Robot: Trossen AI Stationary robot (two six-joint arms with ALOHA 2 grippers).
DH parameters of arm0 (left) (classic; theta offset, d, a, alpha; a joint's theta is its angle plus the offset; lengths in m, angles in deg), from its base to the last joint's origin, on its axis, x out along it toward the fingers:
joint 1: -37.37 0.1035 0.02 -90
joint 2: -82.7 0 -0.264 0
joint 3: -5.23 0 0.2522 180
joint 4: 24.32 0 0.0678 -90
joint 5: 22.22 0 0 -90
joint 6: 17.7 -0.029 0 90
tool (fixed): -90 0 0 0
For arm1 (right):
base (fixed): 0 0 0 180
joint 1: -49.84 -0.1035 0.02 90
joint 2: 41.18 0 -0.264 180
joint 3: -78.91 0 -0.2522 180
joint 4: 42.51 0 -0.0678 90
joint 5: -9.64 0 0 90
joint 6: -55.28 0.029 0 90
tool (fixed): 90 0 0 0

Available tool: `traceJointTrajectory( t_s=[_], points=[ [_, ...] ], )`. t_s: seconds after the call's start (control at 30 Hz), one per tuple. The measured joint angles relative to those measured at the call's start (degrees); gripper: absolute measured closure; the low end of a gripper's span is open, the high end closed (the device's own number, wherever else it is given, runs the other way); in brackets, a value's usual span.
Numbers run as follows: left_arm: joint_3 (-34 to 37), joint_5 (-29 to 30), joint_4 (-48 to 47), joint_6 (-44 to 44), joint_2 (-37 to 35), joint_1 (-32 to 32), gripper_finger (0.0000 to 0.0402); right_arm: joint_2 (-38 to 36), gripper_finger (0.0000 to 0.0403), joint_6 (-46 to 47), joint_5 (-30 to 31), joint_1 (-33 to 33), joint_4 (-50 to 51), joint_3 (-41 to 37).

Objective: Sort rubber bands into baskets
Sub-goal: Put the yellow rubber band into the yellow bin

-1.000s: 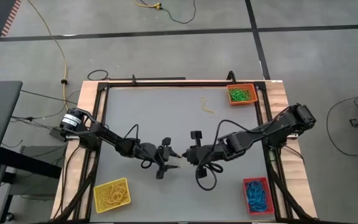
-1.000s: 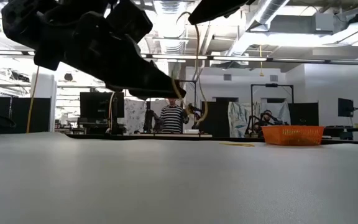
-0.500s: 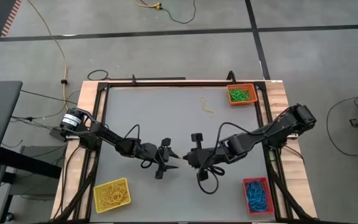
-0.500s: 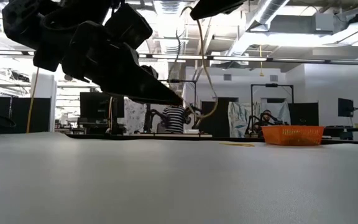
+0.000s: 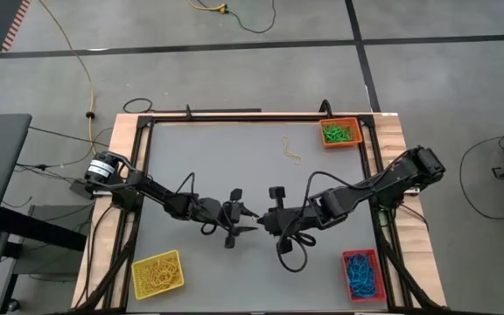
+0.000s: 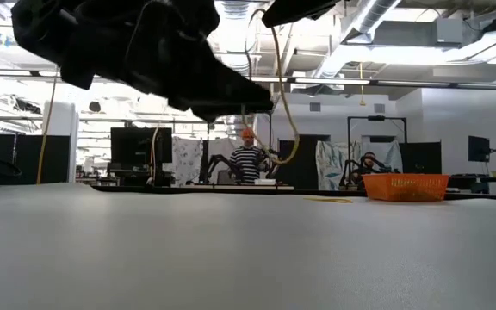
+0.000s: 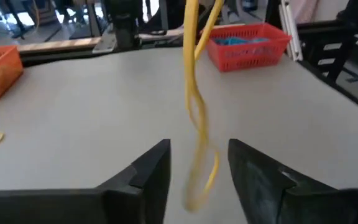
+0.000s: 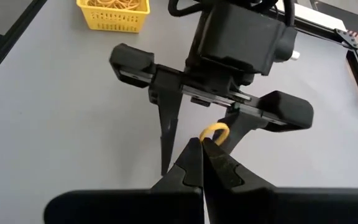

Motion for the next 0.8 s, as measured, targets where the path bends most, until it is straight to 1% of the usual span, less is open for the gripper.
traceJointTrajectory(
  t_s=[0.13, 0.3, 0.43, 0.47, 0.63, 0.8],
  points=[
    [-1.91, -0.53, -0.47, 0.04, 0.0, 0.0, 0.0287, 0.0, 0.0382, 0.0, -0.02, 0.0, 0.07, 0.0],
    [-2.56, -1.51, -1.48, -2.21, 0.0, -0.78, 0.0336, 0.0, 0.0382, 0.69, -0.02, 0.0, 0.72, 0.0],
    [-2.56, -1.48, -4.59, -2.96, 0.0, -1.57, 0.0388, 0.0, 0.0382, 1.35, -0.02, 0.0, 2.03, 0.0],
    [-2.56, -1.42, -5.31, -3.0, 0.0, -1.78, 0.0395, 0.0, 0.0382, 1.43, -0.02, 0.0, 2.05, 0.0],
    [-2.56, 0.4, -10.34, -2.99, -0.91, -2.97, 0.04, 0.0, 0.0378, 3.38, -0.02, 0.24, 2.4, 0.0],
    [-2.56, 4.42, -16.9, -3.08, -5.25, -4.56, 0.0401, 0.0, 0.035, 6.09, -0.04, 0.44, 3.06, 0.0]
  ],
)
